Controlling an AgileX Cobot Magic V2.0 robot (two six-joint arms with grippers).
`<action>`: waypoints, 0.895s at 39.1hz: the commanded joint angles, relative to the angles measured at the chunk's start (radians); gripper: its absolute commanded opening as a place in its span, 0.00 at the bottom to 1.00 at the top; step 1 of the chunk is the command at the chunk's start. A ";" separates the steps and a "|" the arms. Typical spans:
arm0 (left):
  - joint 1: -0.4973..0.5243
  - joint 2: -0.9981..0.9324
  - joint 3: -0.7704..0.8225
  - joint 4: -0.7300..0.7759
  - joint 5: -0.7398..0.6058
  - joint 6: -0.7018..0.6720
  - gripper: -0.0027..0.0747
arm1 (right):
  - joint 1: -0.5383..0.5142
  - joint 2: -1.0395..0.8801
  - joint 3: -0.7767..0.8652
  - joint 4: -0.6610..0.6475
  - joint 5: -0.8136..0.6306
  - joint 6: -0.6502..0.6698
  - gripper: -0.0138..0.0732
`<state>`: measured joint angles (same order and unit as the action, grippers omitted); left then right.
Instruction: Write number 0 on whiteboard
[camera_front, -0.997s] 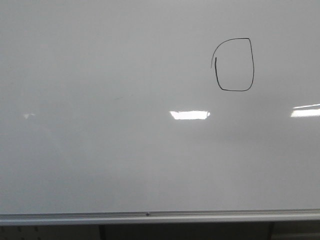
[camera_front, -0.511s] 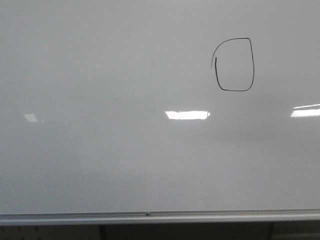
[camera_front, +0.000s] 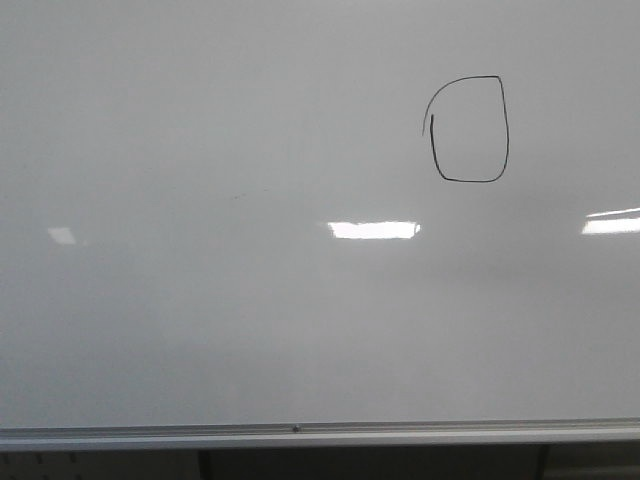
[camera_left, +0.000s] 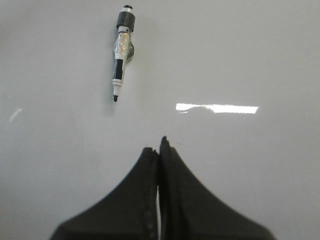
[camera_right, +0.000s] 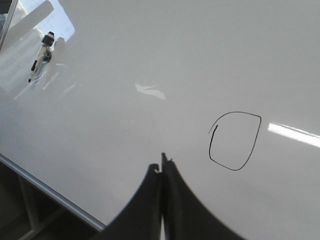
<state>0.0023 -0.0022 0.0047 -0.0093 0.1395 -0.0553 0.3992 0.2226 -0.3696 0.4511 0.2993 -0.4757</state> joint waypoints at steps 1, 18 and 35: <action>0.000 -0.021 0.023 -0.009 -0.084 0.001 0.01 | -0.001 0.009 -0.028 0.012 -0.069 -0.004 0.08; 0.000 -0.021 0.023 -0.009 -0.084 0.001 0.01 | -0.001 0.009 -0.020 0.012 -0.072 -0.004 0.08; 0.000 -0.021 0.023 -0.009 -0.084 0.001 0.01 | -0.239 -0.135 0.262 -0.139 -0.282 0.159 0.08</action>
<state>0.0023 -0.0022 0.0047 -0.0093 0.1395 -0.0553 0.2190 0.1085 -0.1318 0.3713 0.1218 -0.4094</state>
